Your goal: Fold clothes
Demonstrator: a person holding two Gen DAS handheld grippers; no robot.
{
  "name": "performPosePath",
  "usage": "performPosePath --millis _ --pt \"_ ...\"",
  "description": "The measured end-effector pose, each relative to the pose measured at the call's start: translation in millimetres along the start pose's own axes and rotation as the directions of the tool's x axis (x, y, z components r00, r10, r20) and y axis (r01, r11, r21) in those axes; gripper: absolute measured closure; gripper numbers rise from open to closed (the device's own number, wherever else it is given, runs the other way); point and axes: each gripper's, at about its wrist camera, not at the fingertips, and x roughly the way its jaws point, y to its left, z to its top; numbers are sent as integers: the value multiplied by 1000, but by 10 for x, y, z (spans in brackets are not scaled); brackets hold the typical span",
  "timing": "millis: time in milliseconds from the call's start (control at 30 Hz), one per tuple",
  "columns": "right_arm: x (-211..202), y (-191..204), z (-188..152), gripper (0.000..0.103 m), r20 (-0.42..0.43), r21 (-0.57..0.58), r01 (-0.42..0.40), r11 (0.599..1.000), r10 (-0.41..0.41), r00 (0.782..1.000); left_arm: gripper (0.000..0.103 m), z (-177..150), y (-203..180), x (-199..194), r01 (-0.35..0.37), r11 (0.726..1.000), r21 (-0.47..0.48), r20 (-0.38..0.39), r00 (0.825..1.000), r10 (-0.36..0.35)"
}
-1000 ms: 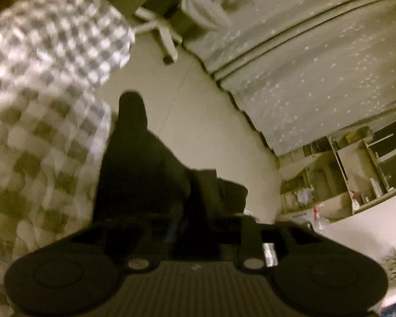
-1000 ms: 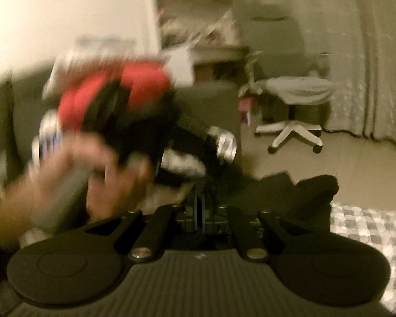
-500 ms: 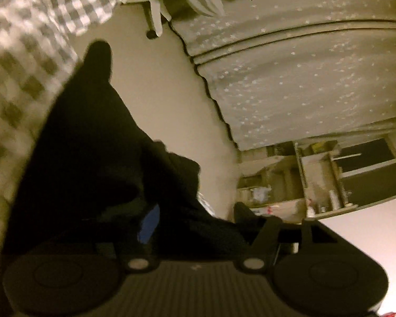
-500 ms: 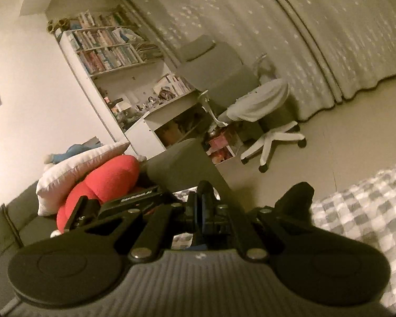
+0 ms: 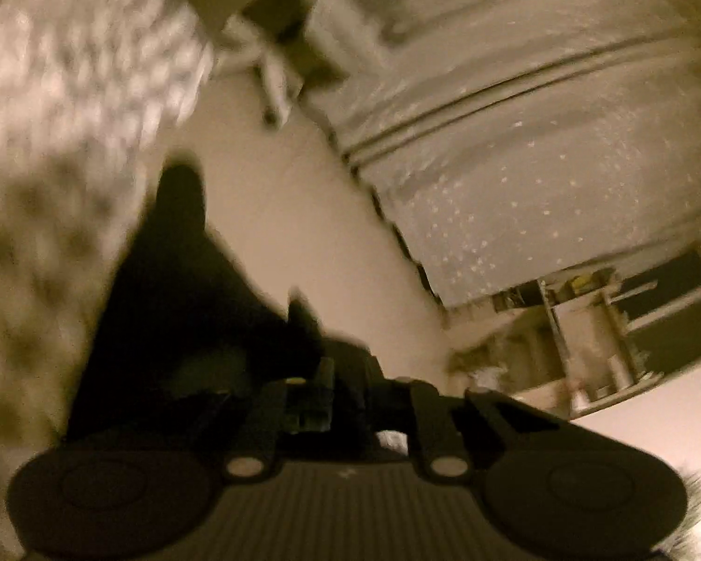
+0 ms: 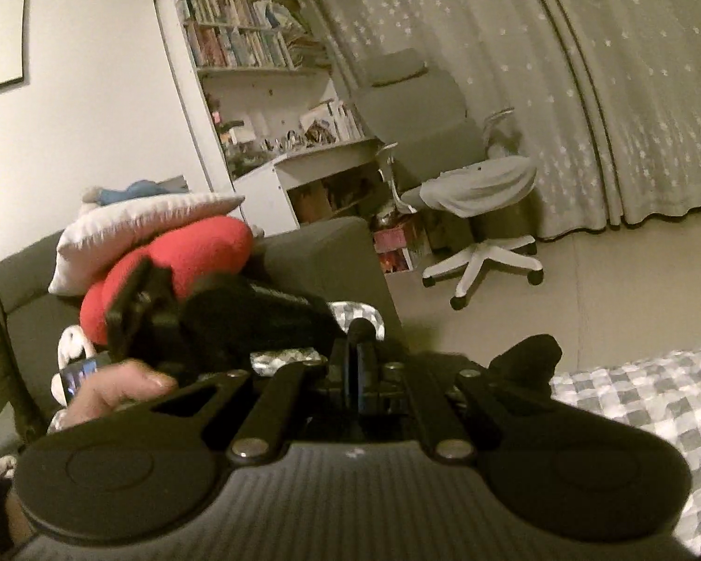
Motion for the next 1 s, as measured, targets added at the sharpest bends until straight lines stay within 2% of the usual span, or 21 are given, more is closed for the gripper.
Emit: performPosePath --millis 67,133,300,400,467,500,567,633,667,733,800,900,1000 --pt "30 4 -20 99 -18 -14 4 1000 -5 1000 91 59 -111 -72 -33 992 124 34 999 29" --pt "79 -6 -54 99 -50 -25 18 1000 -19 999 91 122 -150 -126 -95 979 180 61 994 86" --pt "185 -8 -162 99 -139 -42 -3 999 -3 990 91 254 84 -149 -152 981 122 44 988 148" --pt "271 79 -233 99 -218 -101 -21 995 -1 976 91 265 187 -145 -189 975 116 28 982 187" --pt "253 120 -254 99 -206 -125 -5 992 -21 978 91 229 203 -117 -168 981 97 -7 986 169" --pt "192 74 -198 99 -162 -79 3 997 -16 987 91 210 211 -102 -157 984 86 -25 987 159" --pt "56 -43 -58 99 -66 32 10 999 -8 998 83 181 231 -74 -125 991 52 -61 990 128" --pt "-71 -154 82 99 15 124 17 992 -19 1000 77 141 254 -47 -76 997 -16 -93 993 74" --pt "-90 -169 86 99 22 127 28 991 -31 999 71 107 257 -27 -60 997 -48 -110 992 55" --pt "-126 -198 93 99 37 134 50 990 -55 998 70 38 263 12 -32 993 -112 -141 990 16" --pt "-140 -238 80 99 44 159 66 985 -73 996 70 -24 218 36 -9 994 -109 -142 990 -7" --pt "-150 -248 68 99 47 175 82 981 -92 995 70 -107 214 86 -11 993 -121 -153 988 -8" --pt "-208 -223 95 99 69 170 96 981 -109 992 69 -160 266 114 -32 984 -173 -174 985 2"
